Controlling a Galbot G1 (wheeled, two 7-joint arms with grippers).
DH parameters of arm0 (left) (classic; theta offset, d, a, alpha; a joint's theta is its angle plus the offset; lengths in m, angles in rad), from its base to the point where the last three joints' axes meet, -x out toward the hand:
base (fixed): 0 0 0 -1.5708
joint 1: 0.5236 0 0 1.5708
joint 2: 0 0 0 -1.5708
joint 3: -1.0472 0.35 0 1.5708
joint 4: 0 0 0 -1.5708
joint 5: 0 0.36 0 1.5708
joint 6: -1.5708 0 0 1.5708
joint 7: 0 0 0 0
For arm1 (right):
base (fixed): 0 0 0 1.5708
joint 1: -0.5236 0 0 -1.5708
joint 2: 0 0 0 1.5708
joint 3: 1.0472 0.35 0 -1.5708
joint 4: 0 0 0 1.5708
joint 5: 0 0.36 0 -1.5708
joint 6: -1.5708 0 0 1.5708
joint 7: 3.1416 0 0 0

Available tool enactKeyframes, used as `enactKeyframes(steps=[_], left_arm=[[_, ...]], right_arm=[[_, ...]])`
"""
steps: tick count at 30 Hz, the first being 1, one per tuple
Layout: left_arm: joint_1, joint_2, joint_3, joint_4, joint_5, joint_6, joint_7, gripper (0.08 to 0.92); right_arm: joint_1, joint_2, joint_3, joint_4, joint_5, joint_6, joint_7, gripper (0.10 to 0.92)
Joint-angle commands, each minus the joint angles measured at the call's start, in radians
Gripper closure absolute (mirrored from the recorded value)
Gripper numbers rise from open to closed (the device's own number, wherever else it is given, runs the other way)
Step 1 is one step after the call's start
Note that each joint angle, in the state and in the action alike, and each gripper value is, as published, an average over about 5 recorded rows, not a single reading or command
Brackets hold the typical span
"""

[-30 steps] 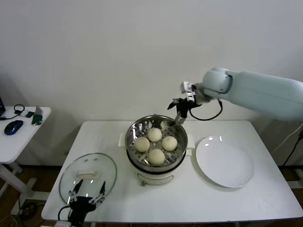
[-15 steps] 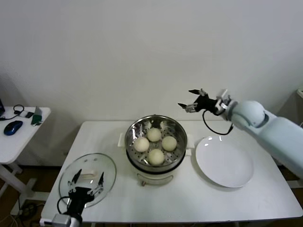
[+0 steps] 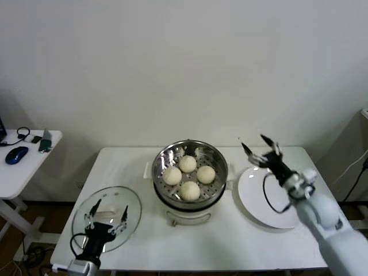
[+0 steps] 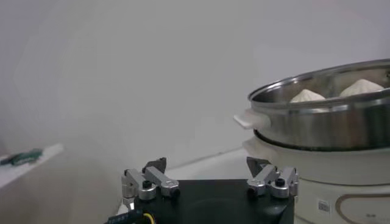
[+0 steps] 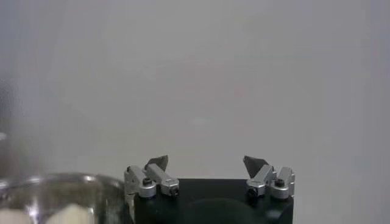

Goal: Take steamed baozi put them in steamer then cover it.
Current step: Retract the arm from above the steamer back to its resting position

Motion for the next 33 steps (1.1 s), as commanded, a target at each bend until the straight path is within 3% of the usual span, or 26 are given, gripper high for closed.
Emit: enactKeyframes(steps=[1,6,10,21,33], left_arm=[[0.0,0.042,-0.017,0.029,0.368,-0.088,-0.126,0.177],[0.03,0.096,-0.023,0.12,0.86,-0.116,-0.405,0.177],[0.021,0.124,-0.011,0.227,1.075,-0.057,-0.509,0.177],[-0.137,0.061,-0.006,0.459,1.272,0.053,-0.558,0.177],[-0.222,0.034,0.015,0.517,1.292,0.077,-0.553,0.177]], right_arm=[[-0.526,0.256,0.306,0.03,-0.06,0.297,-0.024,0.203],[-0.562,0.301,0.261,0.006,-0.066,0.332,-0.019,0.203],[-0.561,0.329,0.225,-0.014,-0.077,0.343,-0.01,0.203],[-0.514,0.38,0.183,-0.067,-0.125,0.358,0.004,0.203],[-0.515,0.388,0.183,-0.076,-0.13,0.373,0.011,0.203]])
